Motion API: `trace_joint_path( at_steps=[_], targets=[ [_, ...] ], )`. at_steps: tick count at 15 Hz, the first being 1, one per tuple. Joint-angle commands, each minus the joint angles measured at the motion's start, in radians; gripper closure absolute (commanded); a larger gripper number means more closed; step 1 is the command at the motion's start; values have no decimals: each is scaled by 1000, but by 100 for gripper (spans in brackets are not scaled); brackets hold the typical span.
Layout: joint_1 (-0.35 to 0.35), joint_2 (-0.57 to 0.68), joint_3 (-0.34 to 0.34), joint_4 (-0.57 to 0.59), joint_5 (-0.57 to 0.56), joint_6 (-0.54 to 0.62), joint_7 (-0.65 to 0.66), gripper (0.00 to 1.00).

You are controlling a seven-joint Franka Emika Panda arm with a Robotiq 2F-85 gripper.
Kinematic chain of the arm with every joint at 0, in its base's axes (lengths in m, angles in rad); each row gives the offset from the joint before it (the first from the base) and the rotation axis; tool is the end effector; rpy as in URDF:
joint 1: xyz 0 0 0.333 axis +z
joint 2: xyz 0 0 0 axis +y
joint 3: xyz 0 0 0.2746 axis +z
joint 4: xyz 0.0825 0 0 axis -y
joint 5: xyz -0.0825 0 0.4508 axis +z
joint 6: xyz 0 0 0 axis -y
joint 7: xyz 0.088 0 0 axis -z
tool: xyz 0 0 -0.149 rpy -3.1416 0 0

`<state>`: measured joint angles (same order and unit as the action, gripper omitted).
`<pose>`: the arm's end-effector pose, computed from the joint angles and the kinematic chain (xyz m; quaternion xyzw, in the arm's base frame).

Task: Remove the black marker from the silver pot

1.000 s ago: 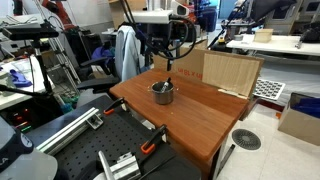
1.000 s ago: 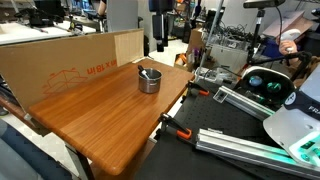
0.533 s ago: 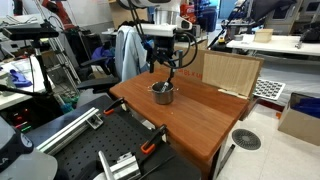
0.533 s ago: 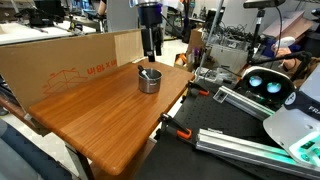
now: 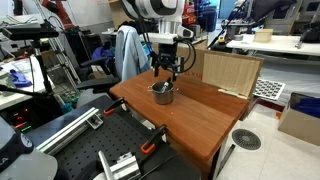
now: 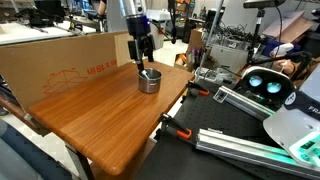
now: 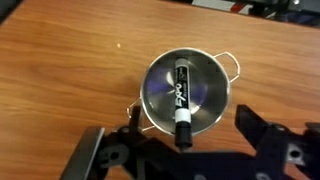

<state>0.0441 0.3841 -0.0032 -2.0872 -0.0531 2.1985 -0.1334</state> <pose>0.5684 0.0194 0.0875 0.9850 0.1045 -0.1367 0.0135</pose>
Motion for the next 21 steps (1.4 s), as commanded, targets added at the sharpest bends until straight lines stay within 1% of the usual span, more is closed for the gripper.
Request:
trace_joint_path(
  at_steps=[1, 4, 5, 6, 10, 13, 14, 15, 16, 17, 18, 19, 20, 21],
  targets=[
    [14, 49, 0, 52, -54, -17, 74, 0],
    [9, 64, 6, 75, -56, -25, 80, 0],
    [6, 65, 9, 83, -54, -39, 65, 25],
    [4, 61, 10, 85, -53, -37, 59, 26],
    [0, 64, 12, 109, -56, -61, 36, 58],
    [6, 67, 8, 114, -76, -64, 38, 80],
    [7, 68, 7, 116, -85, -65, 41, 88],
    [9, 72, 5, 118, -95, -62, 47, 95],
    [10, 75, 4, 123, -102, -65, 53, 99],
    [12, 79, 2, 126, -109, -61, 66, 99],
    [14, 82, 0, 128, -115, -56, 73, 57],
    [15, 85, -1, 132, -120, -58, 78, 58],
    [15, 88, 0, 136, -124, -62, 80, 56],
    [14, 90, 0, 139, -128, -65, 79, 49]
  ],
)
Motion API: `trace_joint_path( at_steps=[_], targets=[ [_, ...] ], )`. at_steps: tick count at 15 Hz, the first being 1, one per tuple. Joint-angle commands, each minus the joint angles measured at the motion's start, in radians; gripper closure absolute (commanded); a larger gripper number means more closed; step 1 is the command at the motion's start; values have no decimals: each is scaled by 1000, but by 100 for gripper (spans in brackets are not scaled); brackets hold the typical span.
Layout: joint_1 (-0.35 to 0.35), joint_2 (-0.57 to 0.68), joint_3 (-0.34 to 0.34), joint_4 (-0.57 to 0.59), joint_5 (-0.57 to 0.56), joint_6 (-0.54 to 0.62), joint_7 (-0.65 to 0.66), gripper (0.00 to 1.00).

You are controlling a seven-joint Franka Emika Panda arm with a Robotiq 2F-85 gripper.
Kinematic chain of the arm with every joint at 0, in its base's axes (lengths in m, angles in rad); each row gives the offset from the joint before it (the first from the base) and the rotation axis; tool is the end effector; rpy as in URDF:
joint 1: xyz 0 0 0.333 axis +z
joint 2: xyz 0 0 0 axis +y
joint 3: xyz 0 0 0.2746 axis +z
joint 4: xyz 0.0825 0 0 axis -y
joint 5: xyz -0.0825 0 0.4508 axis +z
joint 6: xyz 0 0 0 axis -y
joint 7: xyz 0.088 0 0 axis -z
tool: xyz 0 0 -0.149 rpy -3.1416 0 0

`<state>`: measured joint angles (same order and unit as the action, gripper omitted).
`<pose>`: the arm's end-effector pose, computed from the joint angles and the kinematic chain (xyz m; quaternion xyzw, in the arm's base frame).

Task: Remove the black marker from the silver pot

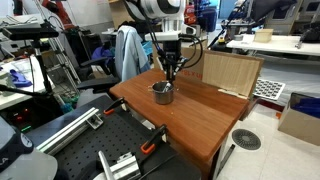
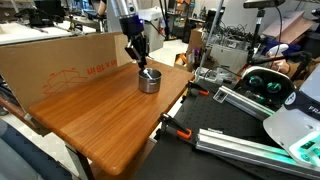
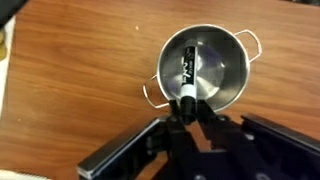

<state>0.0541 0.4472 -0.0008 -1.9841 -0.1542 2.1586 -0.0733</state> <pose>0.5947 0.0201 0.0903 0.9826 0.1134 -0.1361 0.0565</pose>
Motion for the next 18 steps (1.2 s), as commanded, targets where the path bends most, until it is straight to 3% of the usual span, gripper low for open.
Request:
trace_joint_path(
  at_steps=[1, 3, 4, 6, 10, 18],
  targets=[
    [4, 31, -2, 38, -30, -26, 18, 42],
    [4, 36, -2, 42, -39, -23, 18, 27],
    [3, 39, -1, 44, -40, -21, 17, 71],
    [4, 41, -2, 45, -45, -15, 17, 68],
    [4, 45, -1, 53, -52, -21, 14, 99],
    [-5, 13, 9, 36, -30, -19, 1, 95]
  ],
)
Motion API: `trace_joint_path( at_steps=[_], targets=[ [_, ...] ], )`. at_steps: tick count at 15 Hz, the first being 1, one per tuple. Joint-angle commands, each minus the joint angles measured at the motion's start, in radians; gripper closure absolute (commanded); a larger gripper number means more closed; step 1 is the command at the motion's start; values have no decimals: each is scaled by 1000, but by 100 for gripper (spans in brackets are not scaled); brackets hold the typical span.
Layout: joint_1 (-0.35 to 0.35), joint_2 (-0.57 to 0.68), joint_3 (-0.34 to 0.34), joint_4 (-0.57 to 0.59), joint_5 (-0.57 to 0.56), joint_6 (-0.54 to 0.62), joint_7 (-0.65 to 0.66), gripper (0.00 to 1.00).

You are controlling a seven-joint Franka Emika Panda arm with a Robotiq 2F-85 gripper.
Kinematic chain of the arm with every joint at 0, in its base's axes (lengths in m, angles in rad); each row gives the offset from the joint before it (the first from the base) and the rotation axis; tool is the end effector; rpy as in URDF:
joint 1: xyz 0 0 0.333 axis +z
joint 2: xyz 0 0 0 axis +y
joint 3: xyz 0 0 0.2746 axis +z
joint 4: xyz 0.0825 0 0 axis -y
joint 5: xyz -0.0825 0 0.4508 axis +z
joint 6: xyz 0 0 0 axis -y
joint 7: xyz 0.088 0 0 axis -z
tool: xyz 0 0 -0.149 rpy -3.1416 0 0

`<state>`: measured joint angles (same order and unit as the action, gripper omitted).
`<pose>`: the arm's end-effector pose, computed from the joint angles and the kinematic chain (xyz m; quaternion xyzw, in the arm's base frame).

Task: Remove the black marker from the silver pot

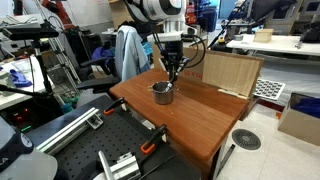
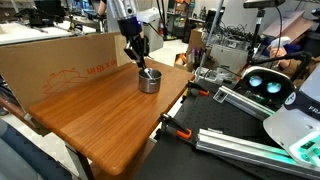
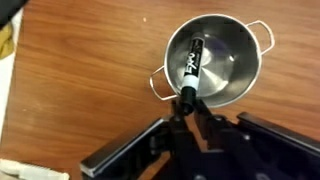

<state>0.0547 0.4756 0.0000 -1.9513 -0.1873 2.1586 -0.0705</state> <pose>0.6030 0.0190 0.0868 0.9809 0.1234 -0.1337 0.0691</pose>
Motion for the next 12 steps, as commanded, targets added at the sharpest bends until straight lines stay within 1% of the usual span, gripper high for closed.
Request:
trace_joint_path(
  at_steps=[1, 3, 7, 9, 12],
  targets=[
    [-9, -30, 11, -6, 11, -9, -4, 95],
    [-13, -66, 15, -25, 23, 5, -4, 95],
    [-24, -182, 18, -67, 74, 45, 2, 95],
    [-38, -240, 13, -69, 111, 35, -5, 95],
    [-65, -279, -4, -37, 144, -27, -22, 95]
  ],
)
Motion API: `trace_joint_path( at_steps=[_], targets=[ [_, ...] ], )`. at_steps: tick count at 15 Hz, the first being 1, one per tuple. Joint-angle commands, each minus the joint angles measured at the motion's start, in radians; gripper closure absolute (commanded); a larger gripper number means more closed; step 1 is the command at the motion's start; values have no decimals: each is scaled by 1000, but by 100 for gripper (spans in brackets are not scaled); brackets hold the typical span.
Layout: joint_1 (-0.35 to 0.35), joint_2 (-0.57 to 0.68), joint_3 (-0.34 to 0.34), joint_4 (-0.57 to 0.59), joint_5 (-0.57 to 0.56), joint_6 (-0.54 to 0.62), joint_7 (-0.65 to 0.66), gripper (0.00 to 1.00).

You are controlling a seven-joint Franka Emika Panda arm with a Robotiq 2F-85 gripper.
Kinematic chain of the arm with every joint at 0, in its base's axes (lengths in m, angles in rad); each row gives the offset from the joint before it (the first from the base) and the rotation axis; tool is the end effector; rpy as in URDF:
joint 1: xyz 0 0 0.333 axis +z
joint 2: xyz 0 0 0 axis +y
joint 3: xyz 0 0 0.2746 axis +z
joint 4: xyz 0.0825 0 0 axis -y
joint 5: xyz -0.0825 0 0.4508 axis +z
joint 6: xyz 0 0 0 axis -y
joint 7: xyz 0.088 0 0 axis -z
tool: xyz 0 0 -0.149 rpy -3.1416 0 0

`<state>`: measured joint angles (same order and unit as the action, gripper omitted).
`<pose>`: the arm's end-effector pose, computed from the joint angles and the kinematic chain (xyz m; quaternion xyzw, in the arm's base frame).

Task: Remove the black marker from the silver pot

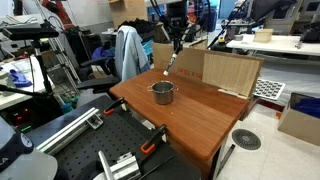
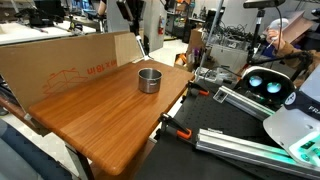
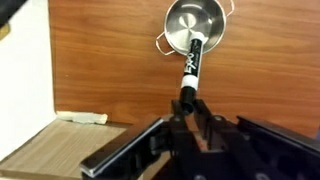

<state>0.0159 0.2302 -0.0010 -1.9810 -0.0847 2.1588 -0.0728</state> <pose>0.6340 0.0031 0.2251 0.9967 0.0682 -0.0272 0.0339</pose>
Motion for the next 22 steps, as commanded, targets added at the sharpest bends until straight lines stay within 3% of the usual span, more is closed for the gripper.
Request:
trace_joint_path(
  at_steps=[1, 7, 13, 22],
  targets=[
    [-38, -33, -9, 2, 49, -42, -28, 95],
    [-112, 87, -55, 105, 74, -166, -64, 95],
    [-165, 312, -78, 274, 62, -223, -47, 95],
    [-144, 571, -99, 471, 16, -204, 55, 95]
  ],
)
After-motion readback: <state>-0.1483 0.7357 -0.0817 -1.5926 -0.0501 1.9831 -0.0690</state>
